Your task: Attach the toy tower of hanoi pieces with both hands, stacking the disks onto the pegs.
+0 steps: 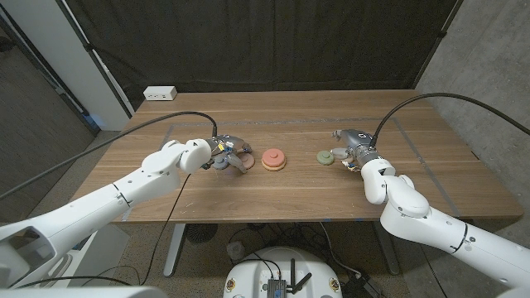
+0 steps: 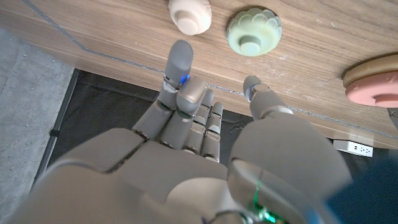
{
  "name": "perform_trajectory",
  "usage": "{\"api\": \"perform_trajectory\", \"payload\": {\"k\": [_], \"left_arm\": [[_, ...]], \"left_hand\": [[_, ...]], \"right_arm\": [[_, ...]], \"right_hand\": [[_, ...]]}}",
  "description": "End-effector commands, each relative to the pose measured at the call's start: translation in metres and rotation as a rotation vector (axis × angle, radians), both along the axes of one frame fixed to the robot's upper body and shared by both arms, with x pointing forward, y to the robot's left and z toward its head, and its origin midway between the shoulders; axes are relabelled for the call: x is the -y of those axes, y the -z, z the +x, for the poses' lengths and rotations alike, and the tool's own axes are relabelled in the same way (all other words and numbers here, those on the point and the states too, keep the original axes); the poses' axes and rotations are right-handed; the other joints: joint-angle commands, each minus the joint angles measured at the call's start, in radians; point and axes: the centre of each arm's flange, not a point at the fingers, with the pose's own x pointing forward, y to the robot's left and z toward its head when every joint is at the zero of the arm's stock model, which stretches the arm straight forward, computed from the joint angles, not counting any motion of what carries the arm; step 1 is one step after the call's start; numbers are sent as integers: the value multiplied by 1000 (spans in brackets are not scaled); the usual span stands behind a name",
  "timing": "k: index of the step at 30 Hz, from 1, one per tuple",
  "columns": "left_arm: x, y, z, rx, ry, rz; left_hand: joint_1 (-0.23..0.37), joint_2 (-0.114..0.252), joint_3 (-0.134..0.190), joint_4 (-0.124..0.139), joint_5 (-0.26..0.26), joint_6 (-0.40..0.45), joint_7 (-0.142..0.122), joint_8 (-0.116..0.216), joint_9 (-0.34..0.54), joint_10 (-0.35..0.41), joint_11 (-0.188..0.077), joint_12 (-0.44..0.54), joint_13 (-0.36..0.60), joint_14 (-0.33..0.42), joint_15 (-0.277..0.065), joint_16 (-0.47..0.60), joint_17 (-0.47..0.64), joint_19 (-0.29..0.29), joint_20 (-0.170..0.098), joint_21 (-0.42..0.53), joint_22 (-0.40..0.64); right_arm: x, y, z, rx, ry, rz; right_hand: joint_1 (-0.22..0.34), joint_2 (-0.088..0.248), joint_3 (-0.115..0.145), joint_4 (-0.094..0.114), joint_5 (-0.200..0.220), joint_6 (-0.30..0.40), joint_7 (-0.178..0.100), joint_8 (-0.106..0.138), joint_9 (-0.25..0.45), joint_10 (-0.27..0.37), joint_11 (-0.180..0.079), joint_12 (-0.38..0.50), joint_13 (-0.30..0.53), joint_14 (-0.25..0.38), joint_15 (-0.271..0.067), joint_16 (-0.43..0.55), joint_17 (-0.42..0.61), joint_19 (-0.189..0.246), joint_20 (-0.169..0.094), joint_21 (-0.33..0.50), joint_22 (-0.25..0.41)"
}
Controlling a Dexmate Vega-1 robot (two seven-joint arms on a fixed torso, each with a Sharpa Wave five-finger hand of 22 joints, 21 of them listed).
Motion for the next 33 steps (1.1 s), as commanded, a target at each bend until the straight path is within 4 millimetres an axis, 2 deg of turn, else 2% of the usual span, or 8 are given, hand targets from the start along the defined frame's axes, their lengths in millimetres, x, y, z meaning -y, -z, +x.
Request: {"api": "perform_trajectory", "payload": {"k": [1, 7, 11, 23, 33], "left_arm": [[-4, 5, -2, -8, -22, -34], [-3, 6, -4, -5, -20, -69], [-3, 6, -5, 5, -23, -80], [-1, 4, -7, 19, -25, -89], [0, -3, -11, 19, -25, -83]], "left_hand": [[39, 7, 8, -6, 10, 62, -16, 21, 6, 85, -36, 25, 19, 37, -77, 12, -6, 37, -142, 15, 1], [82, 22, 21, -8, 14, 129, -29, 42, 11, 153, -57, 43, 32, 87, -77, 30, -1, 74, -146, 25, 1], [122, 26, 35, -15, 20, 139, -36, 43, 13, 171, -66, 46, 39, 99, -78, 33, 3, 99, -147, 28, -1], [182, 27, 52, -7, 25, 170, -41, 48, 18, 205, -71, 44, 60, 127, -77, 44, 36, 139, -147, 26, -2], [190, 32, 54, -1, 29, 175, -39, 44, 21, 212, -68, 35, 75, 129, -77, 38, 58, 145, -149, 28, 0]], "right_arm": [[0, 1, 2, 2, -4, 10], [3, 2, 4, 3, -3, 21], [4, 3, 5, 6, -4, 26], [4, 1, 4, 20, -7, 26], [5, 1, 1, 21, -3, 26]], "right_hand": [[-8, 4, 6, 1, 7, 5, 0, -1, 1, 8, 6, -1, 3, -2, -33, -3, 4, -3, -72, -2, -2], [-10, 6, 7, 2, 9, 6, 0, -1, 1, 10, 4, 0, 4, 0, -33, -2, 5, -3, -72, -3, -2], [-12, 8, 7, 2, 10, 6, 0, -1, 1, 11, 4, 0, 4, 1, -33, -1, 6, -1, -72, -2, -1], [-18, 12, 9, 2, 13, 7, 0, -2, 1, 14, 4, 1, 5, -3, -33, -6, 3, -1, -72, -2, -1], [-22, 14, 10, 2, 15, 8, 0, -3, 1, 16, 4, 2, 7, -7, -33, -10, 0, -1, -72, -2, -1]]}}
